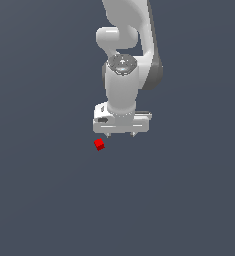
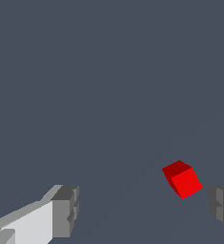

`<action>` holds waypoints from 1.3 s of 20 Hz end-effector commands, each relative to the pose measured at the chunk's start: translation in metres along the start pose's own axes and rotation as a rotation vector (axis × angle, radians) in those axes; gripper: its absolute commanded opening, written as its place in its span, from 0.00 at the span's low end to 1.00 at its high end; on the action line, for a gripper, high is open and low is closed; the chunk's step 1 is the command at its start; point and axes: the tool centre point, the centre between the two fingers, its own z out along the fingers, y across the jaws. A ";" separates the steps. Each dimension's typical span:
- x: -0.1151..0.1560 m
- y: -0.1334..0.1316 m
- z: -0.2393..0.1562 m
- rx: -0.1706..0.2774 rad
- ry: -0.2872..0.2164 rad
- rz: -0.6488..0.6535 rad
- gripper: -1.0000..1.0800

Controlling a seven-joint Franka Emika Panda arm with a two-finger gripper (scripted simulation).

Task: Pick up the red cube and move it to a goal position.

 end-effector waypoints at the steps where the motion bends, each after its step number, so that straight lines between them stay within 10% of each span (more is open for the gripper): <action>1: 0.000 0.000 0.000 0.000 0.000 0.000 0.96; 26: -0.045 0.063 0.099 -0.004 -0.003 -0.303 0.96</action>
